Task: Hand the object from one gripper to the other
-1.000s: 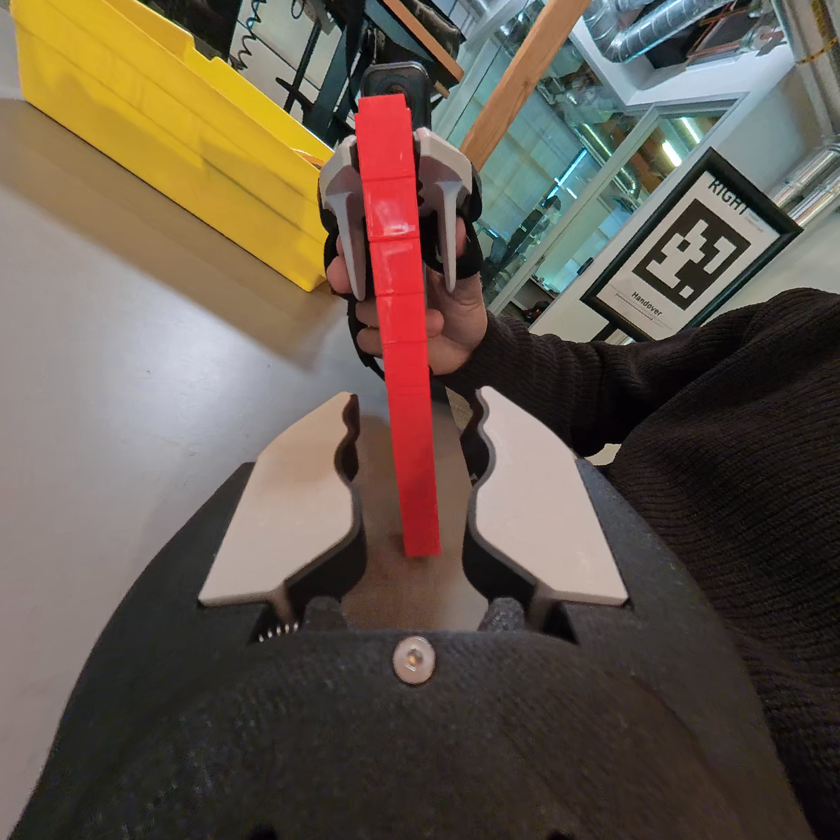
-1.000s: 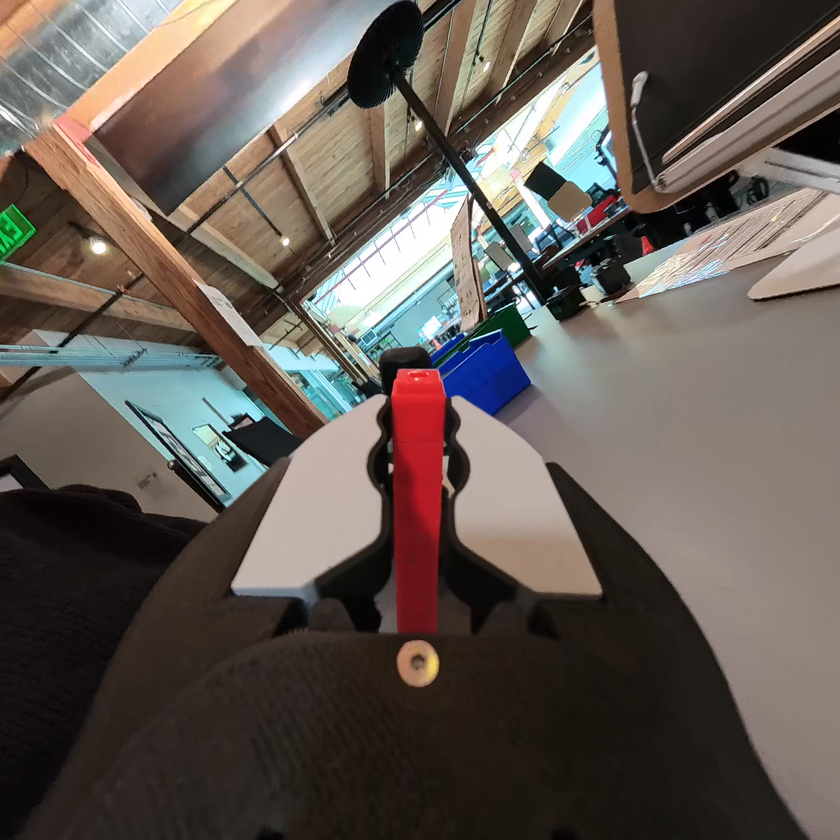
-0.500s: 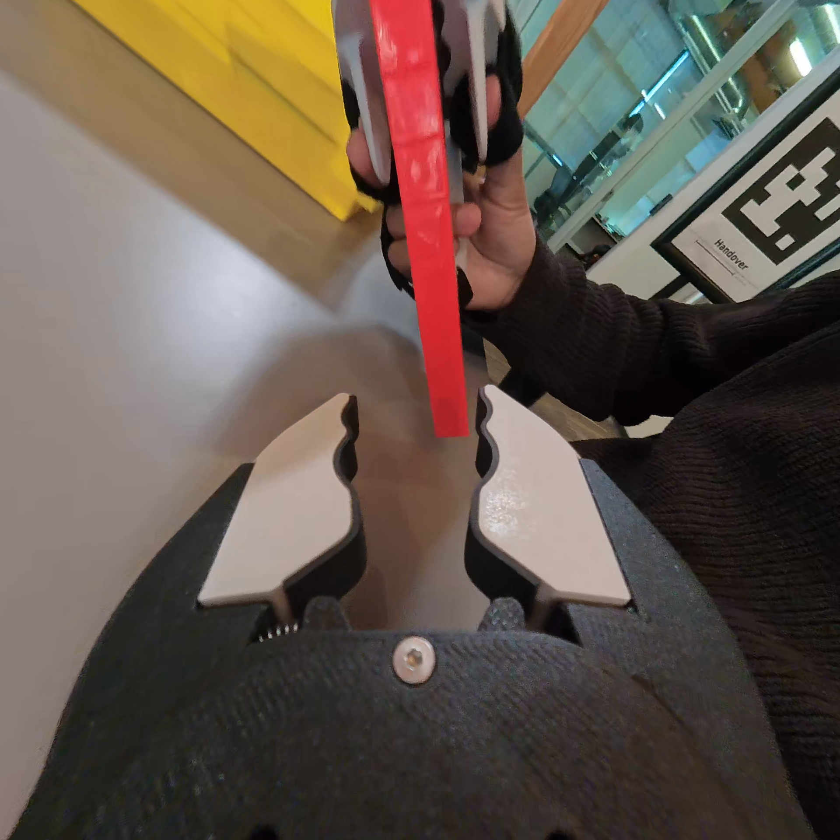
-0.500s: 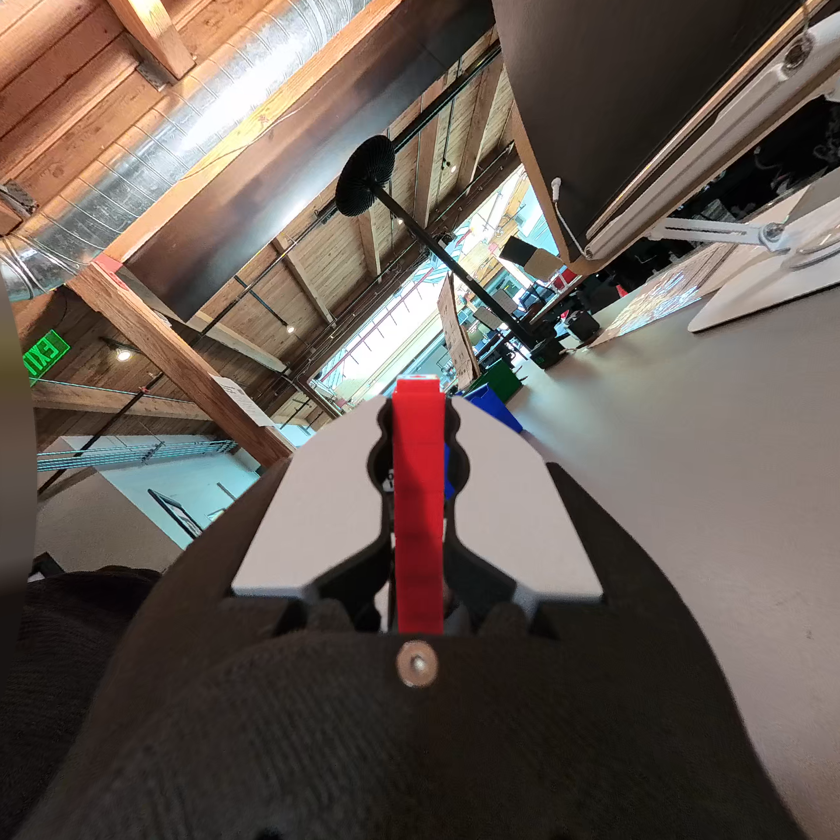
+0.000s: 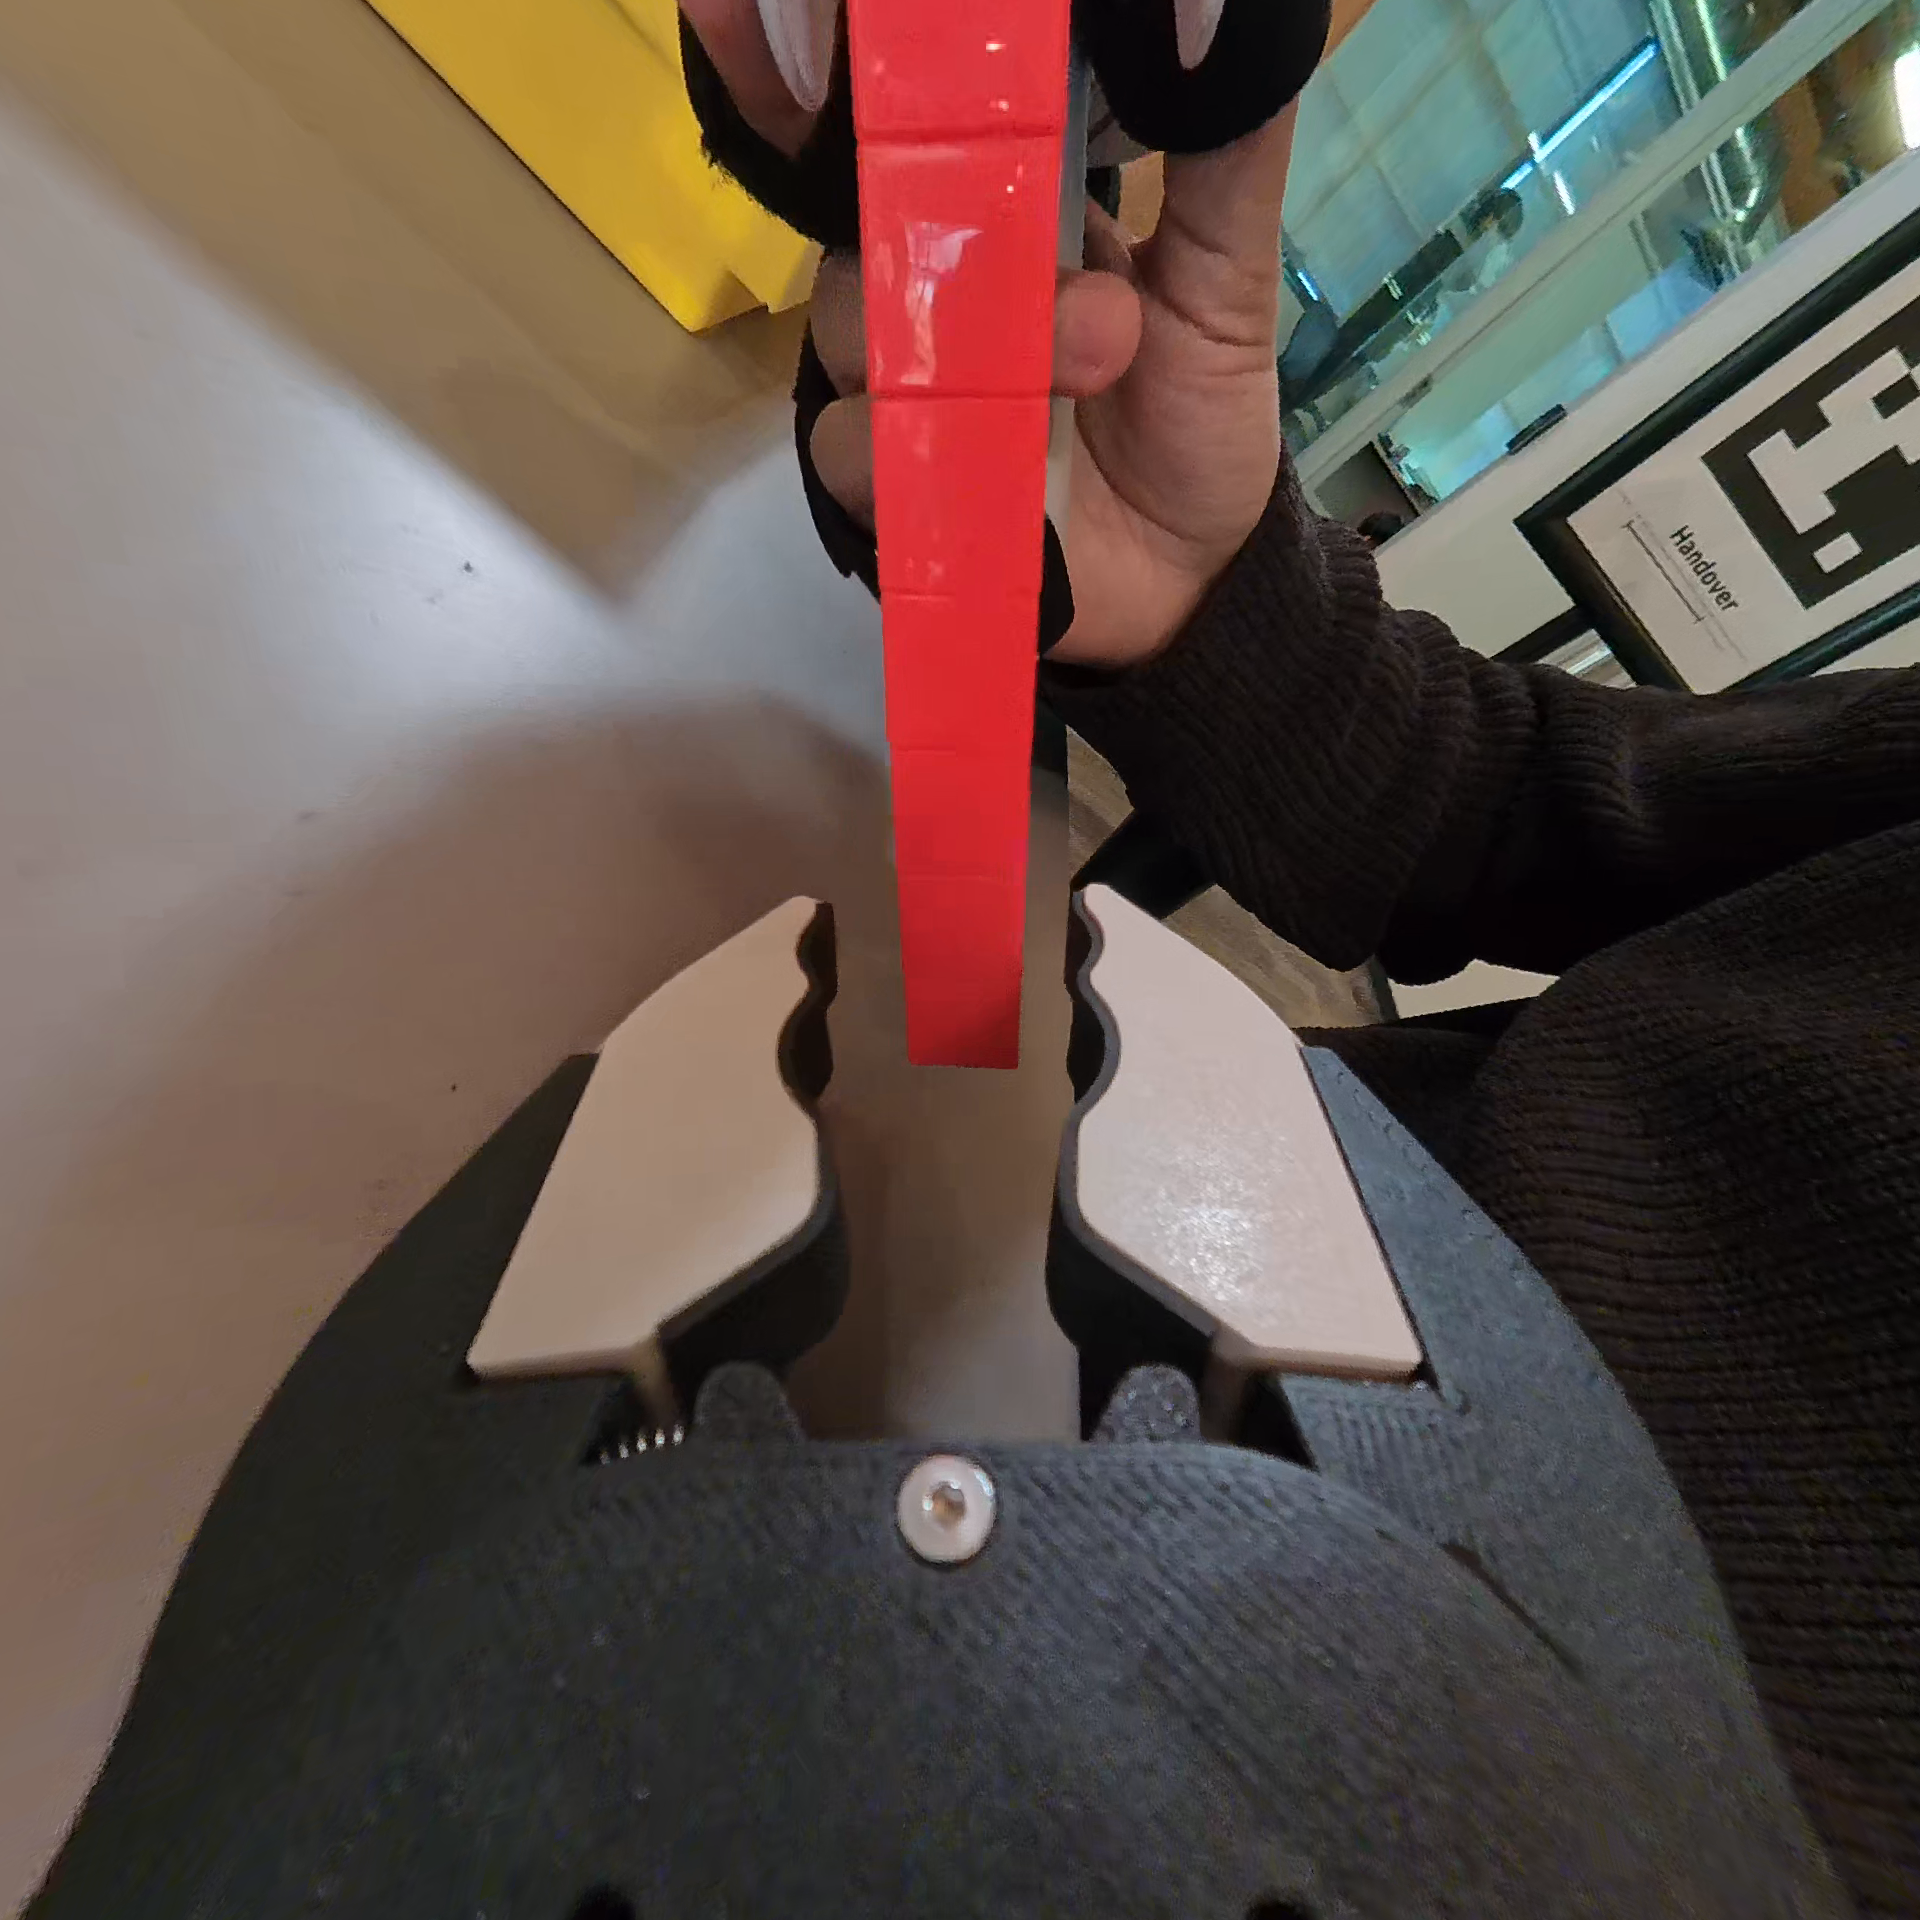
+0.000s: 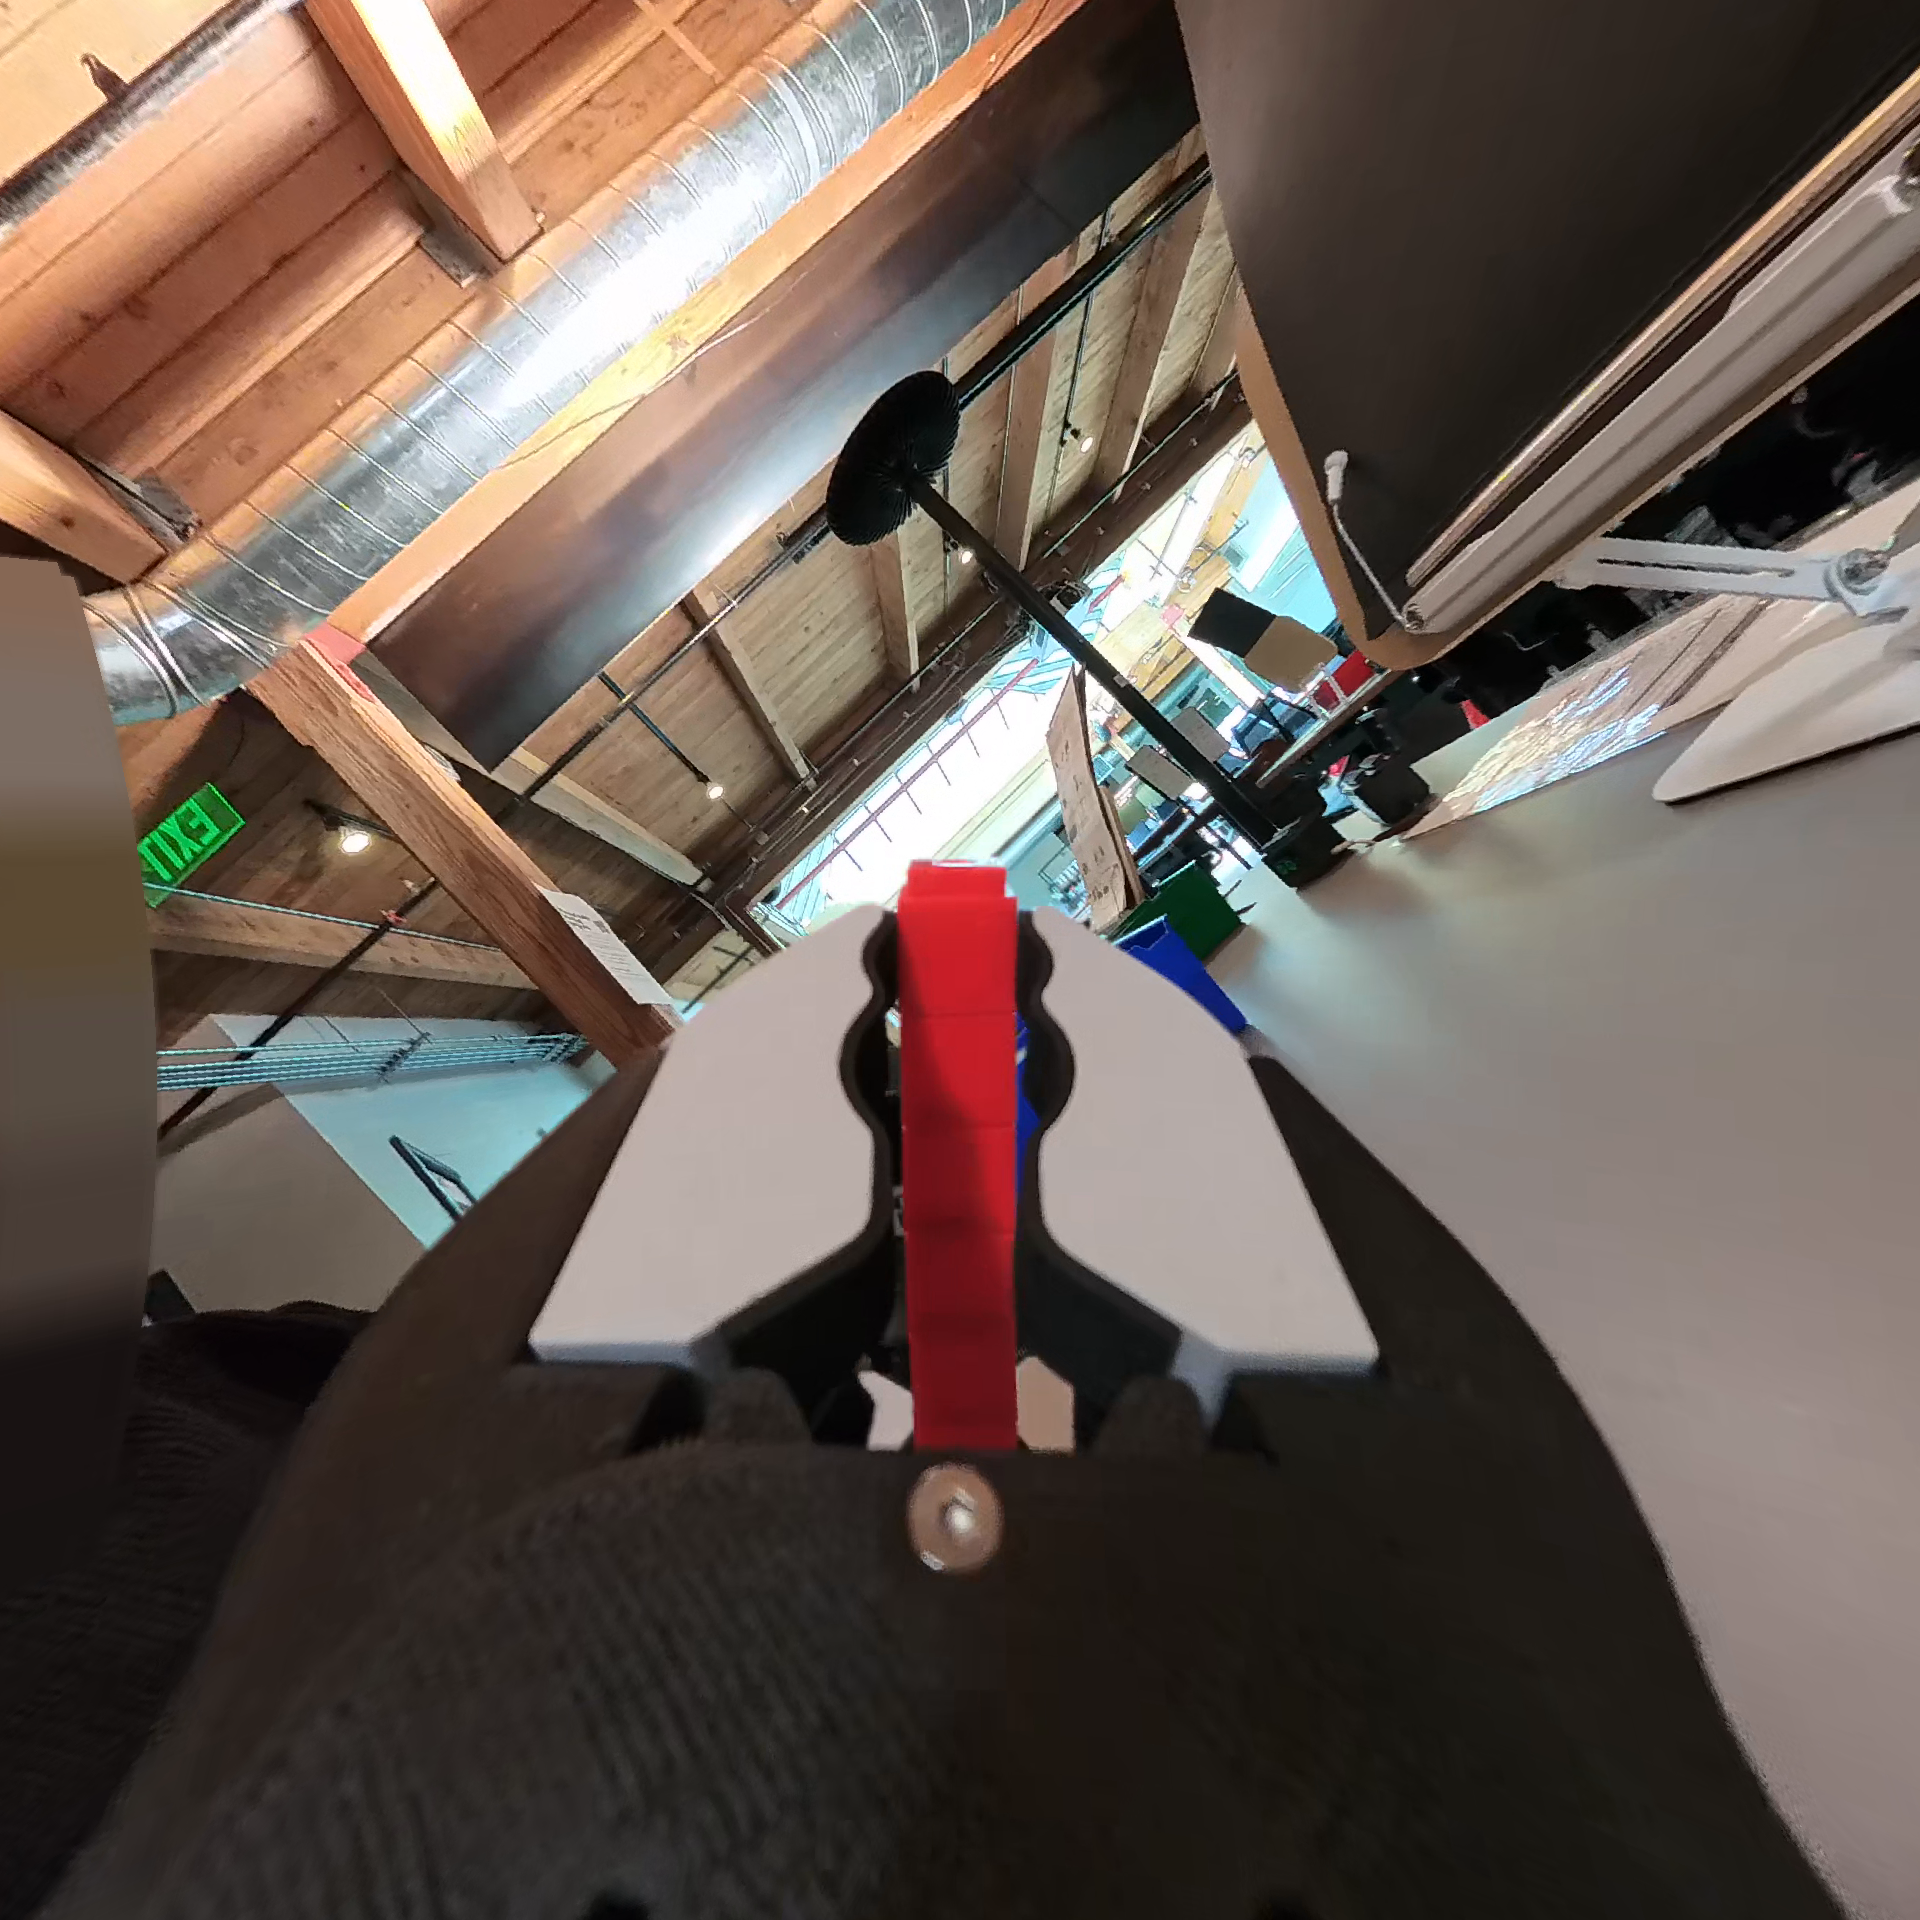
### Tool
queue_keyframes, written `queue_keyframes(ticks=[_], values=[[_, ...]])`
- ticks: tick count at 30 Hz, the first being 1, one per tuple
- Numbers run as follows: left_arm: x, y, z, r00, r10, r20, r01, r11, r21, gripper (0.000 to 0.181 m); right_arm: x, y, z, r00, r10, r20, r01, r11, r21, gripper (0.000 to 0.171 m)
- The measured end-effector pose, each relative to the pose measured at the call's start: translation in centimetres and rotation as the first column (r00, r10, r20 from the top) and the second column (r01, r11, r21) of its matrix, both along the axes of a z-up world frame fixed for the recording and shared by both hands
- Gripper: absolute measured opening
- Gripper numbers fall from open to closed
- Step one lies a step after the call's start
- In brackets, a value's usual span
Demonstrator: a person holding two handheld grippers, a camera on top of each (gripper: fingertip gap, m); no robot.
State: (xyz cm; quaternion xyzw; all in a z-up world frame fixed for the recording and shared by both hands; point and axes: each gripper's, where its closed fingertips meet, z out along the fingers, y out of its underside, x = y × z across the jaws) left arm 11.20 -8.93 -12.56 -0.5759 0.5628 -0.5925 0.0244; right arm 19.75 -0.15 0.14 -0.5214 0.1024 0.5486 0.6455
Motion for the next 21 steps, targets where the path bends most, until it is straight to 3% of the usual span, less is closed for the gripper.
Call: queue_keyframes(ticks=[8, 17, 21], values=[[-0.3, -0.5, 0.2, 0.999, -0.033, 0.010, 0.033, 0.999, -0.015, 0.021, -0.2, 0.0, 0.3, 1.000, 0.001, 0.016, -0.001, 1.000, 0.016, 0.021], [-0.6, -0.5, 1.0, 0.996, -0.058, 0.073, 0.058, 0.998, 0.001, 0.022, 0.5, -0.1, 0.4, 1.000, 0.011, -0.016, -0.011, 1.000, 0.020, 0.022], [-0.8, 0.1, 2.0, 0.993, -0.047, 0.110, 0.050, 0.998, -0.025, 0.022, 1.4, 0.1, 0.6, 0.999, -0.029, -0.013, 0.029, 0.999, 0.027, 0.043]])
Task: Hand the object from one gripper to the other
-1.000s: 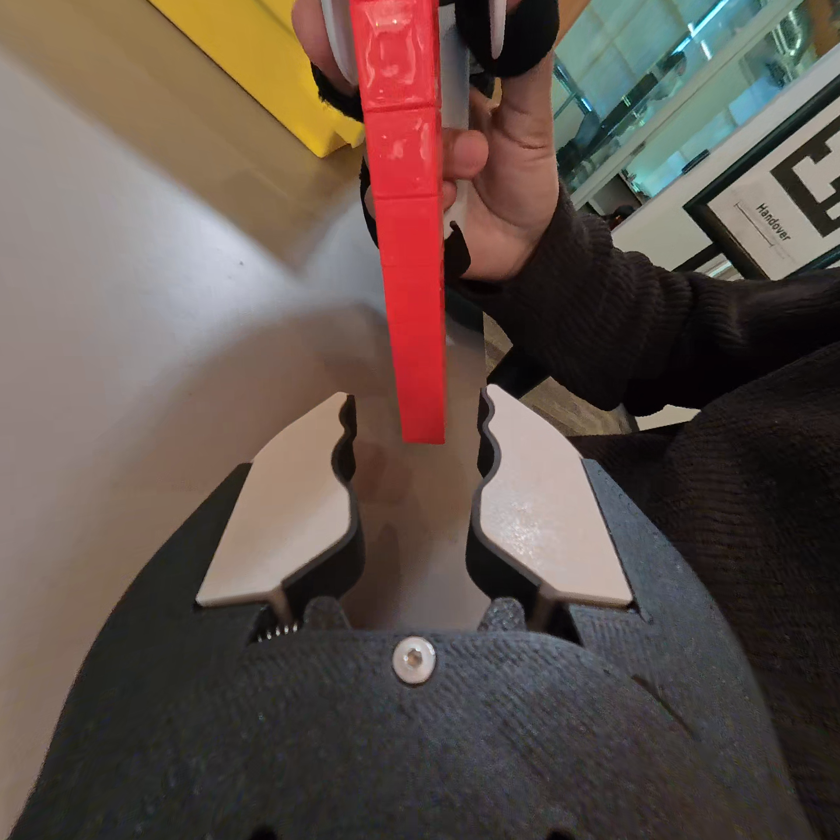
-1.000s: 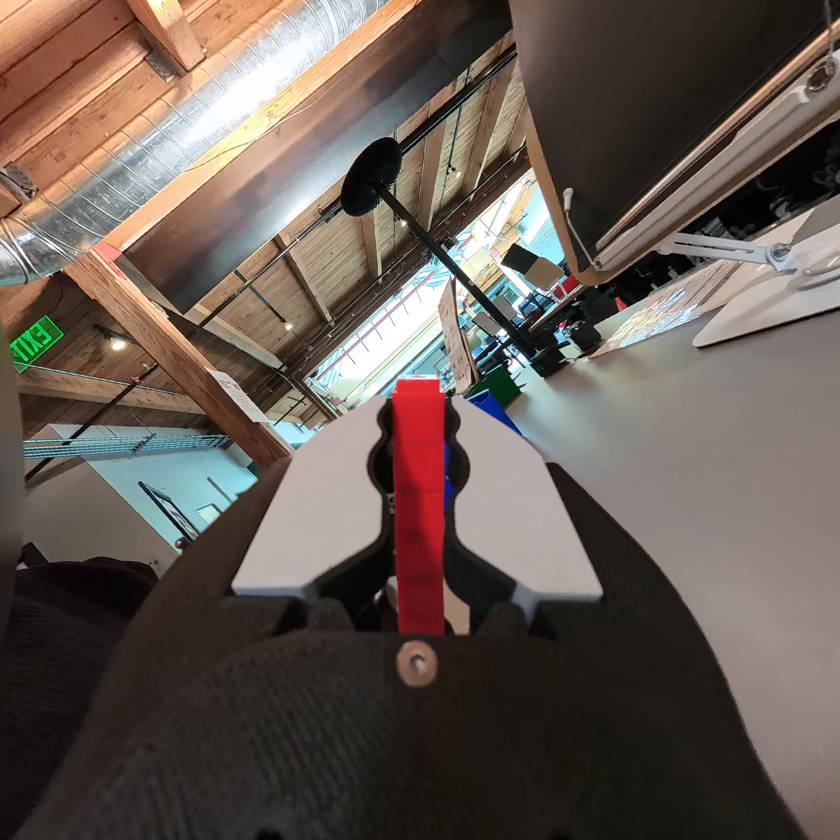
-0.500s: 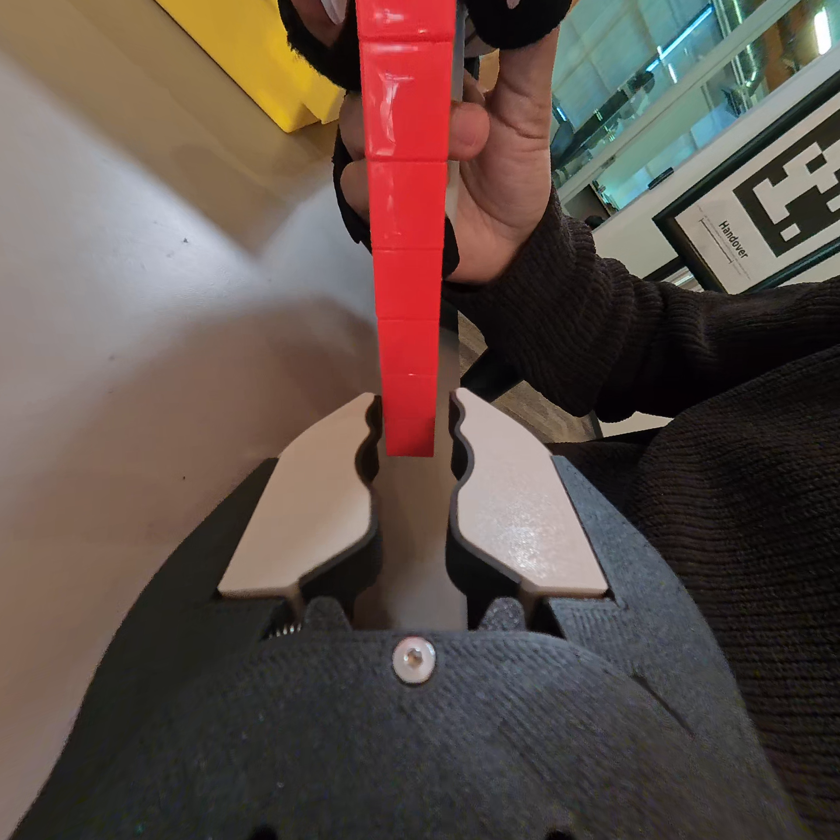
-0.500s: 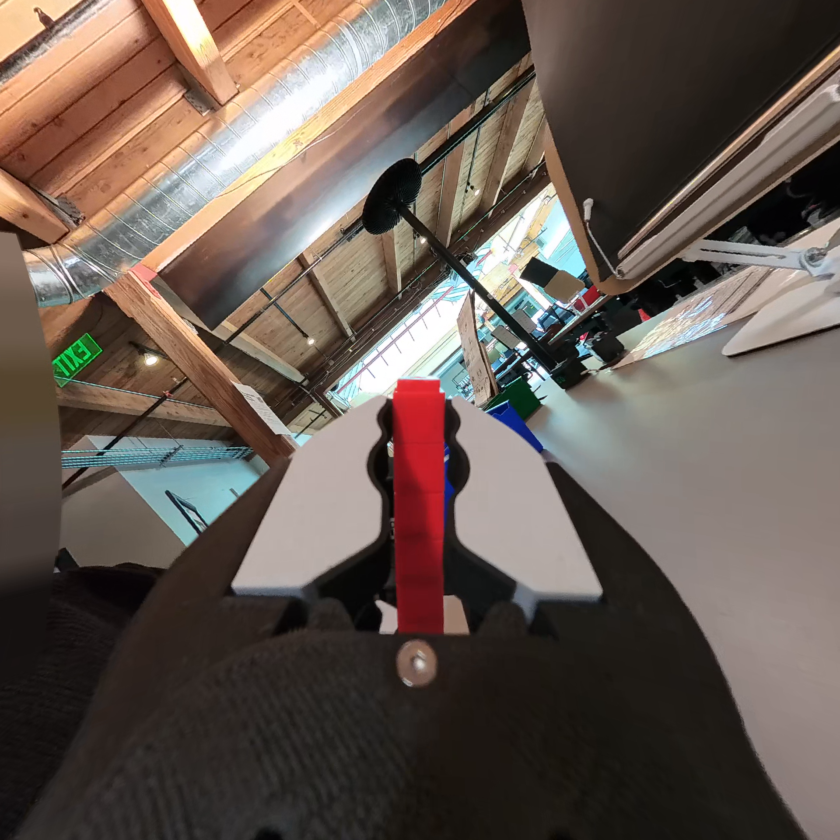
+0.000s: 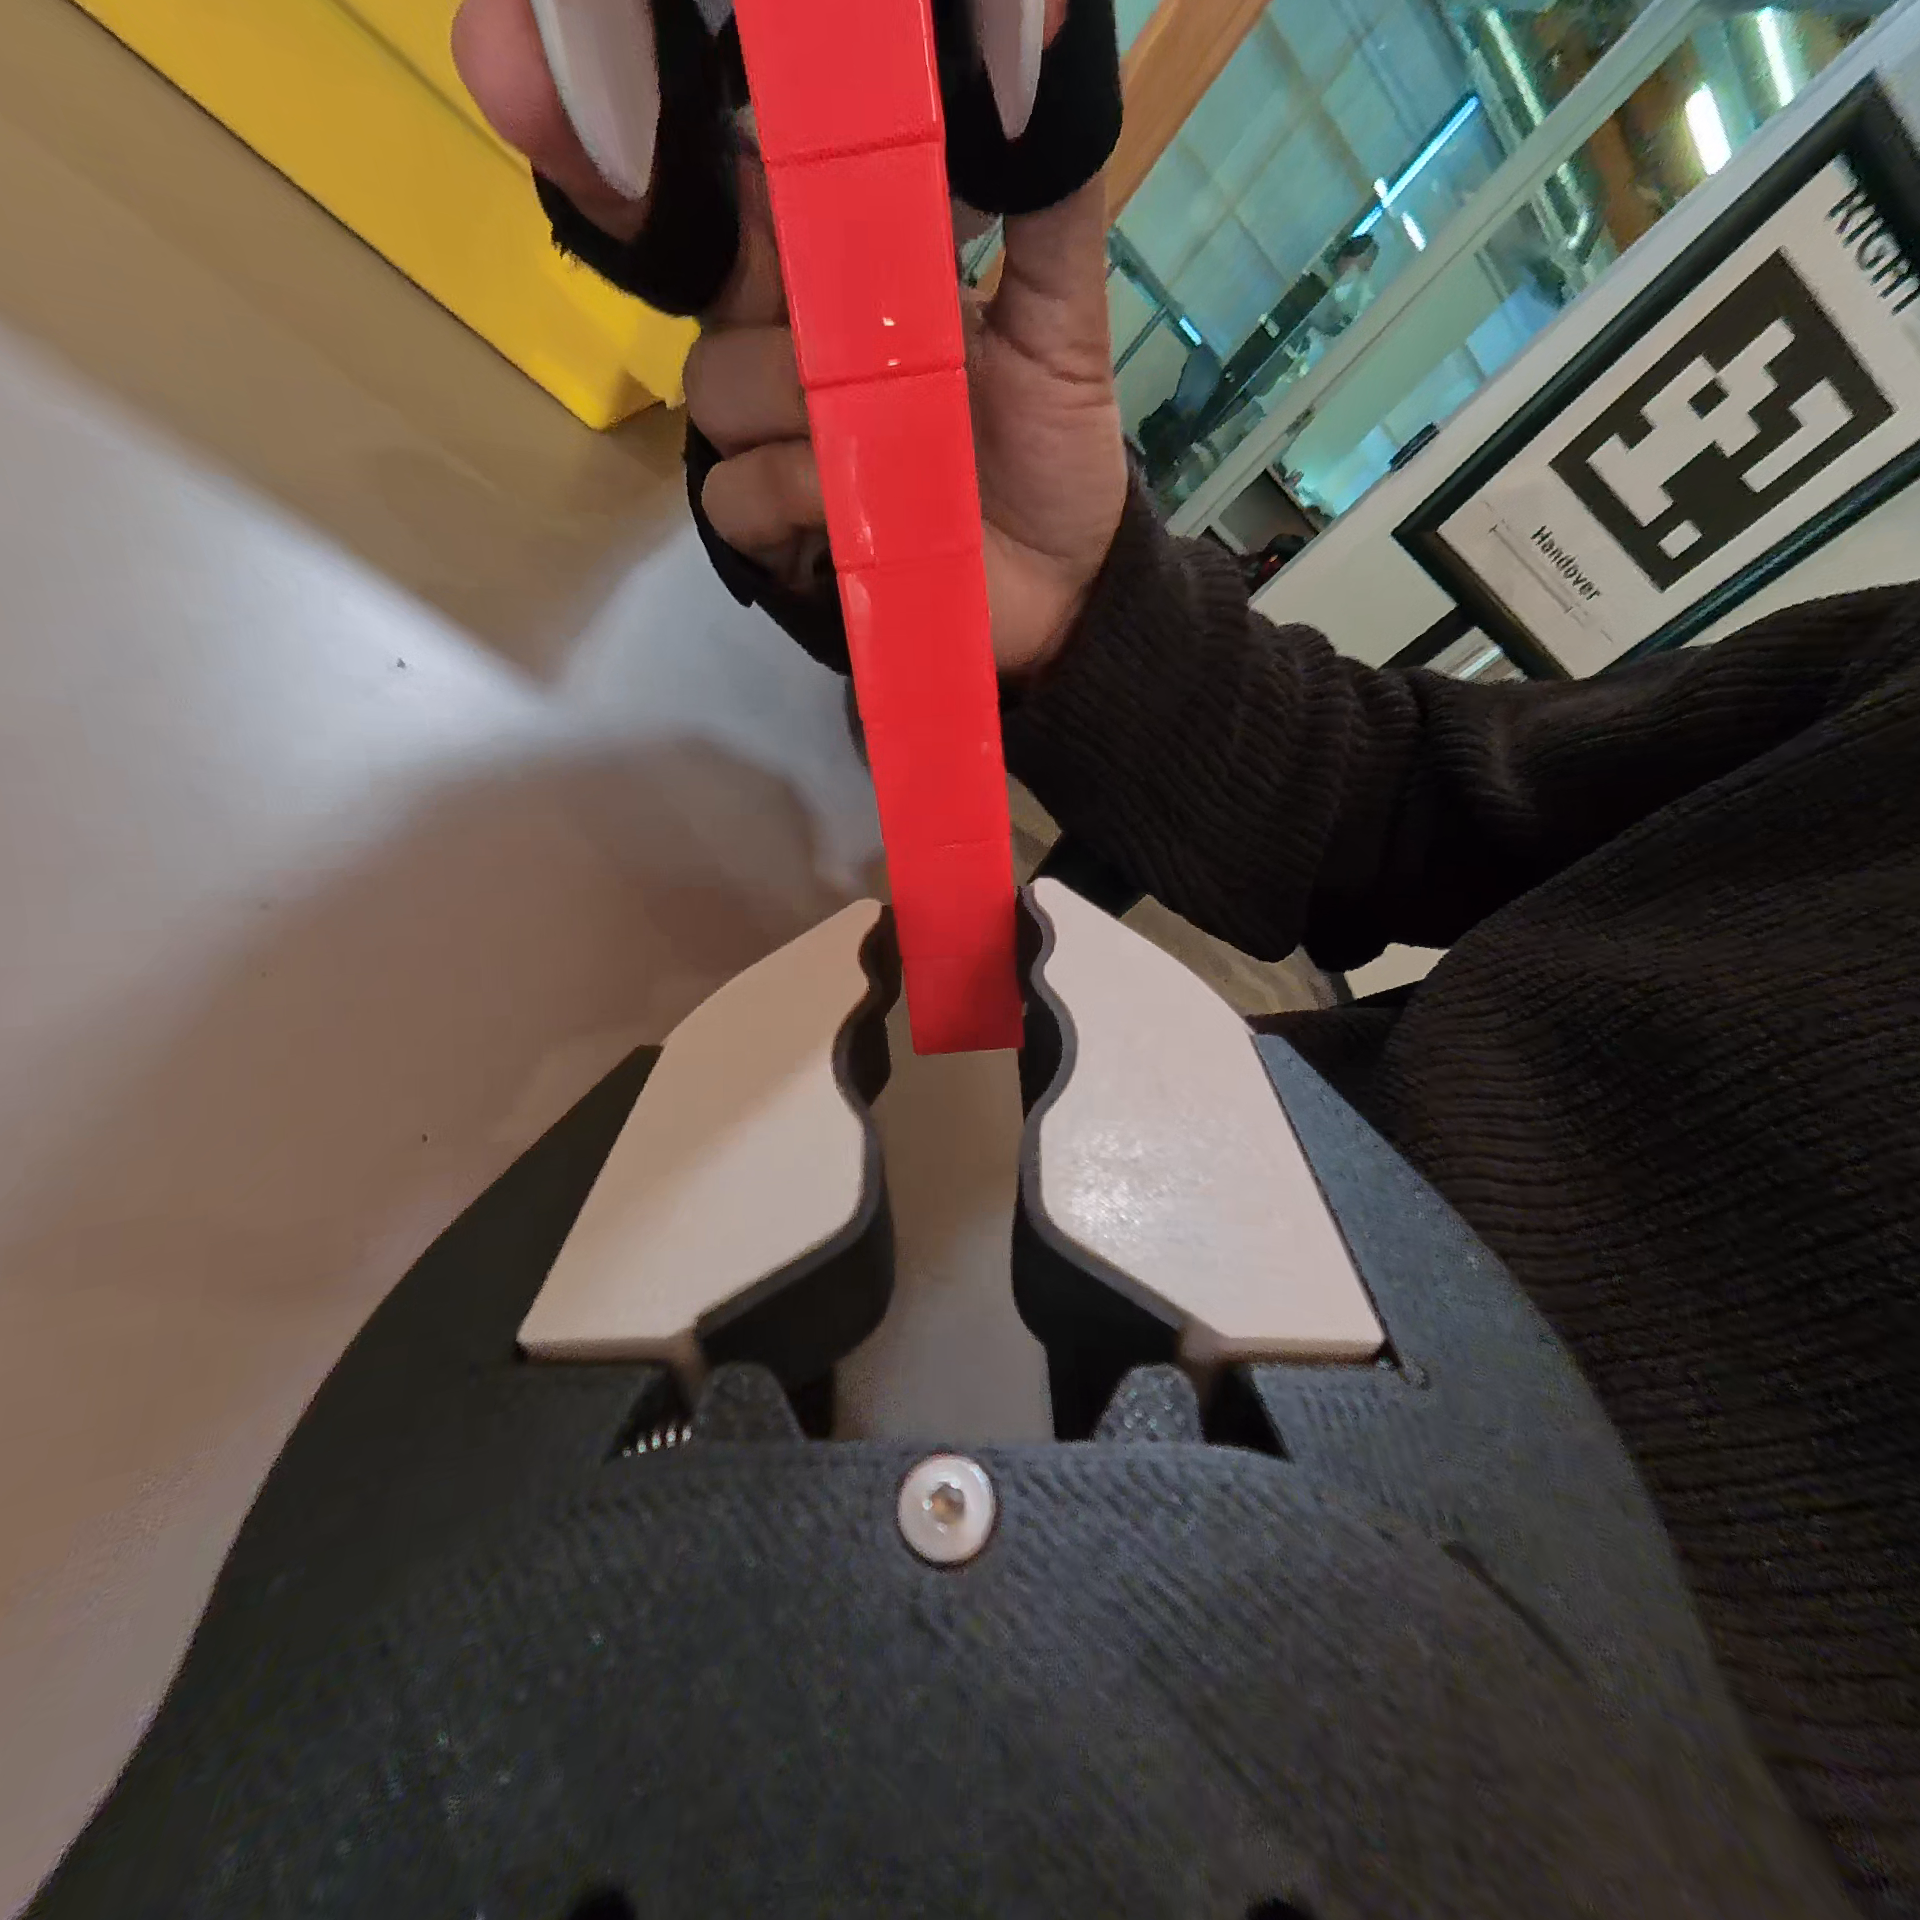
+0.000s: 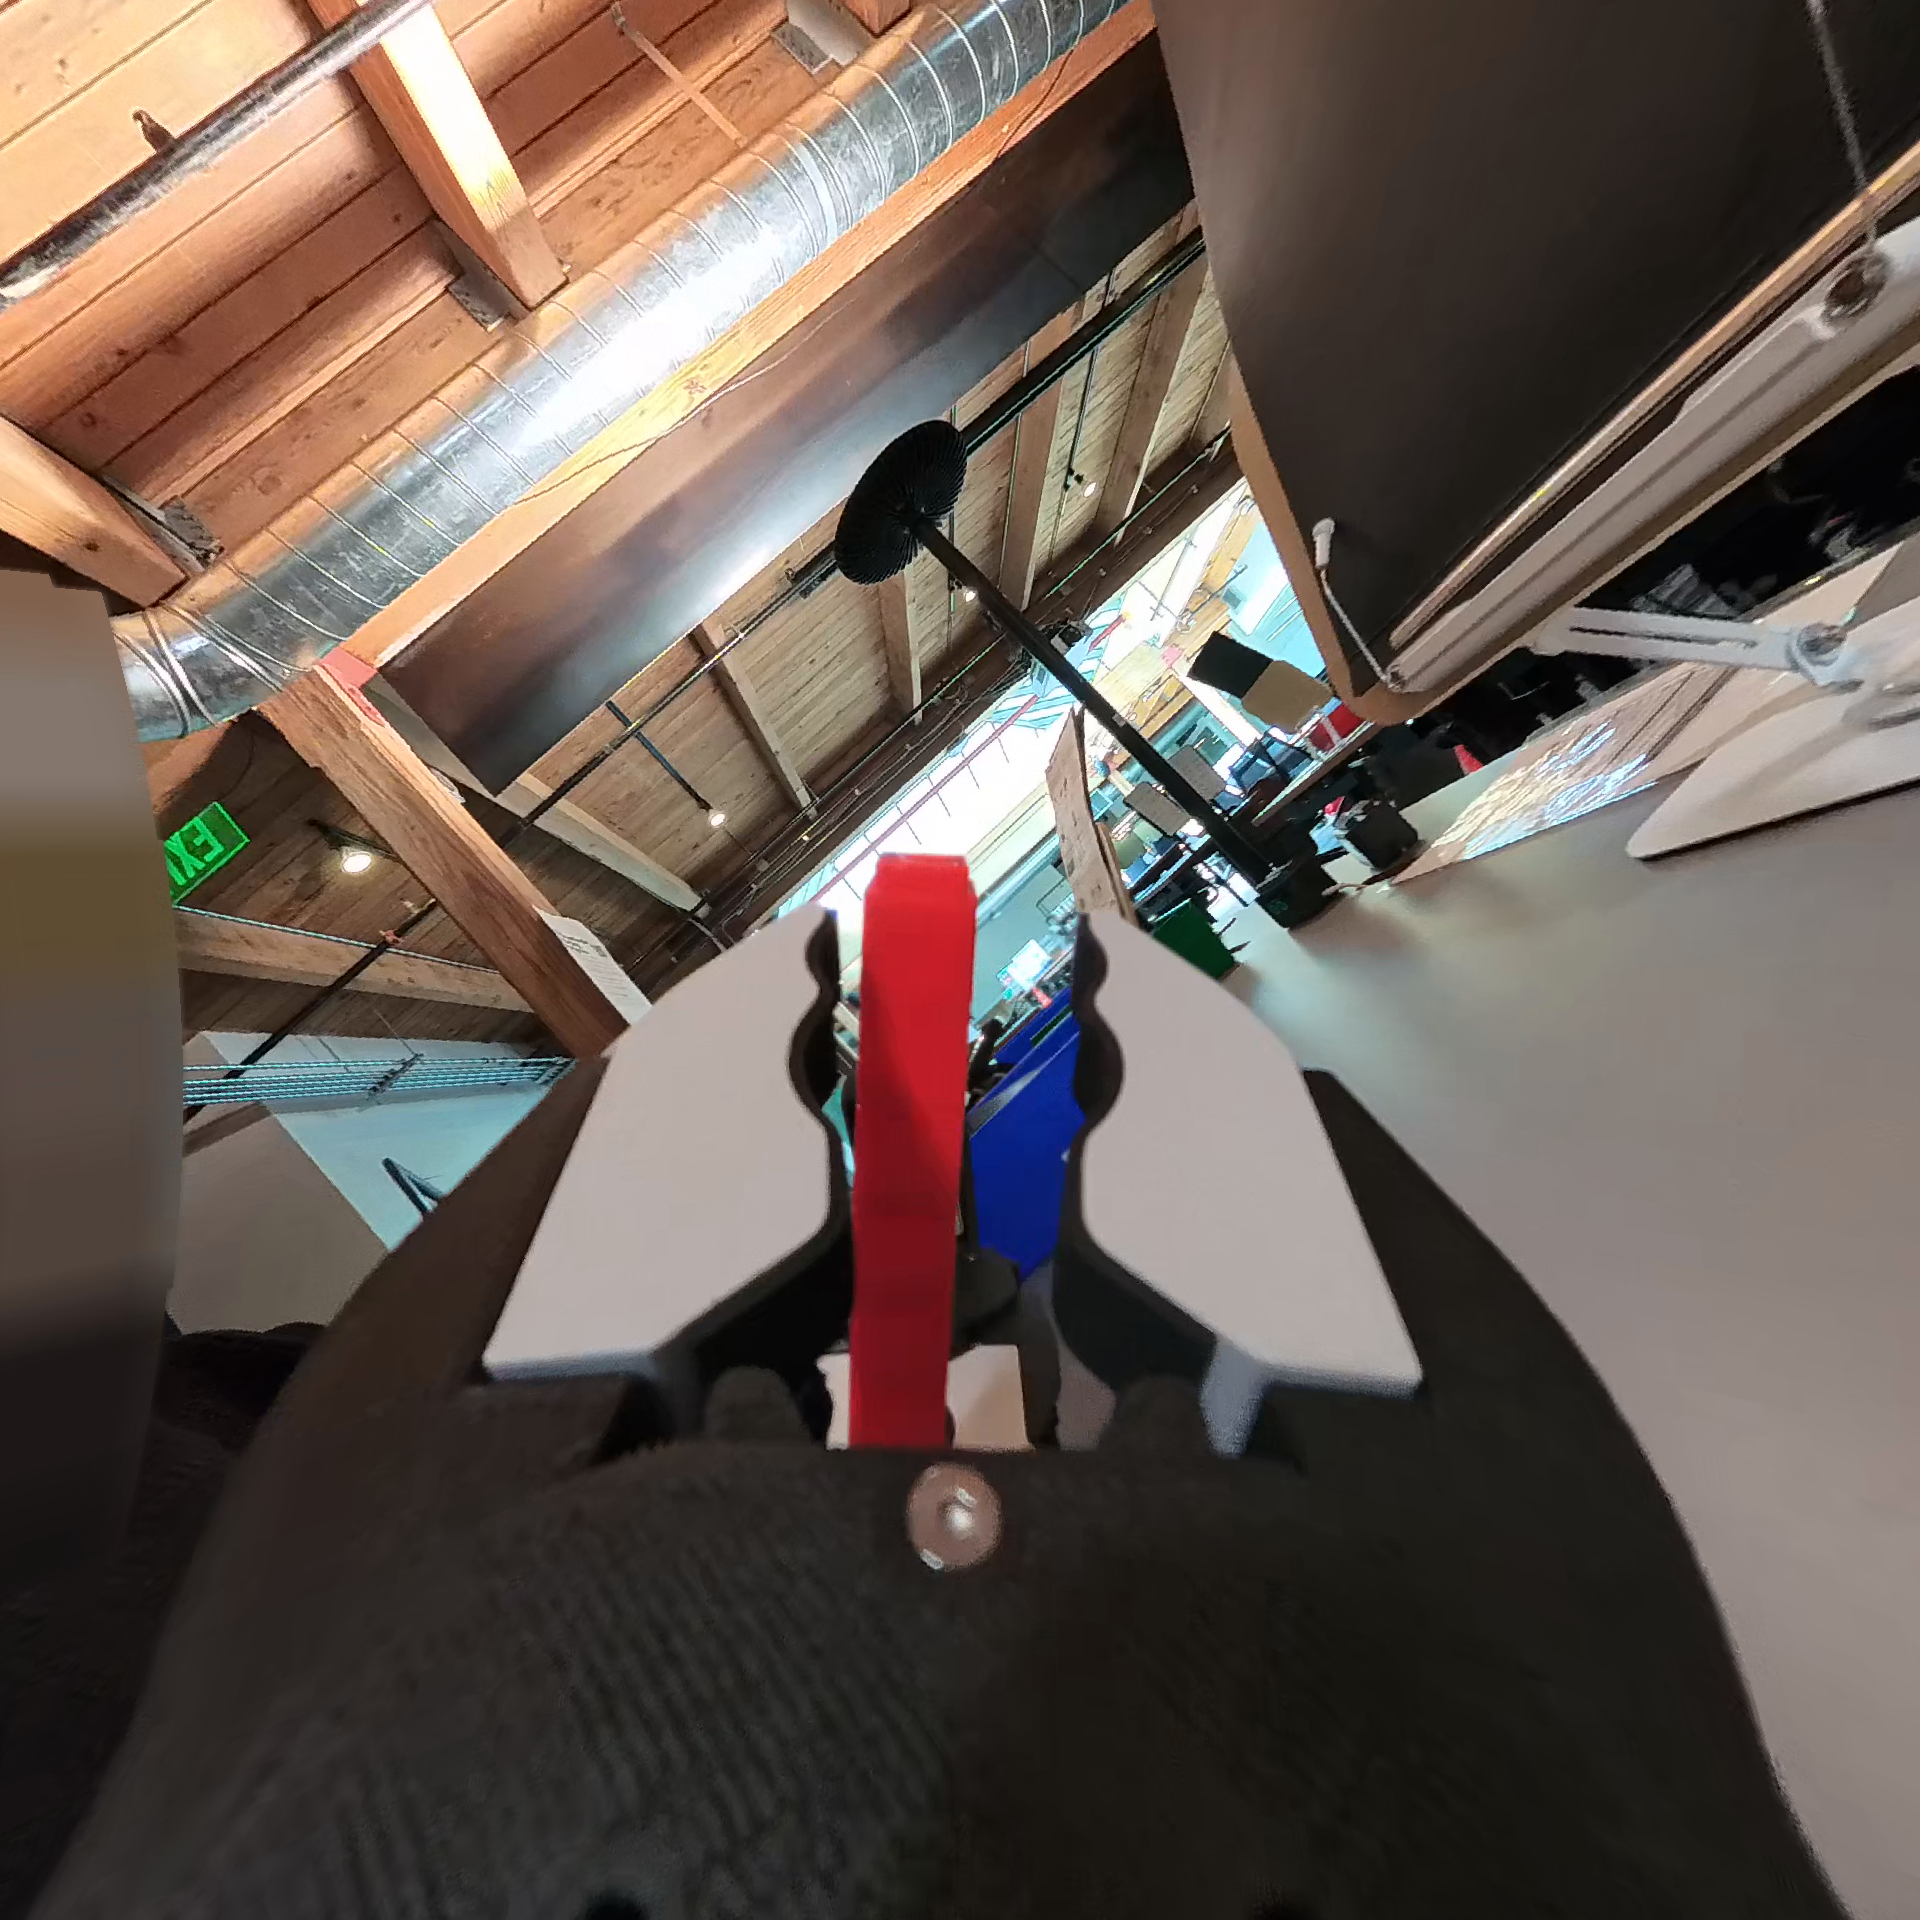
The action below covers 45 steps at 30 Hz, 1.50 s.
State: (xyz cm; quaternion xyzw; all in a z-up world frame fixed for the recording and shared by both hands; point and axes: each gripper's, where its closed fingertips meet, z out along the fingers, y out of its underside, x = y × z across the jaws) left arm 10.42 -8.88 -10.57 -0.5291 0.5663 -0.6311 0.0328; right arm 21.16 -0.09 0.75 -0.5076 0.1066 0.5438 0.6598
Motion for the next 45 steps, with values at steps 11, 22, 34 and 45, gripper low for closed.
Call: queue_keyframes(ticks=[11, 22, 34, 45], values=[[-0.6, 2.1, 3.0, 1.000, 0.013, 0.014, -0.007, 0.934, -0.357, 0.022, 0.4, 0.3, -0.5, 0.792, -0.240, 0.561, 0.241, 0.968, 0.073, 0.055], [-1.7, 1.2, 3.5, 0.993, -0.119, 0.002, 0.105, 0.867, -0.488, 0.023, 0.0, 0.2, -4.6, -0.339, -0.388, 0.857, 0.150, 0.877, 0.456, 0.063], [-2.8, -0.8, 3.3, 0.969, -0.247, -0.007, 0.212, 0.846, -0.489, 0.024, -1.4, -0.1, -5.1, -0.740, -0.413, 0.532, -0.050, 0.821, 0.568, 0.064], [-3.3, -2.0, 3.0, 0.949, -0.315, -0.021, 0.265, 0.830, -0.491, 0.024, -1.5, -0.2, -6.4, -0.869, -0.356, 0.344, -0.132, 0.836, 0.533, 0.053]])
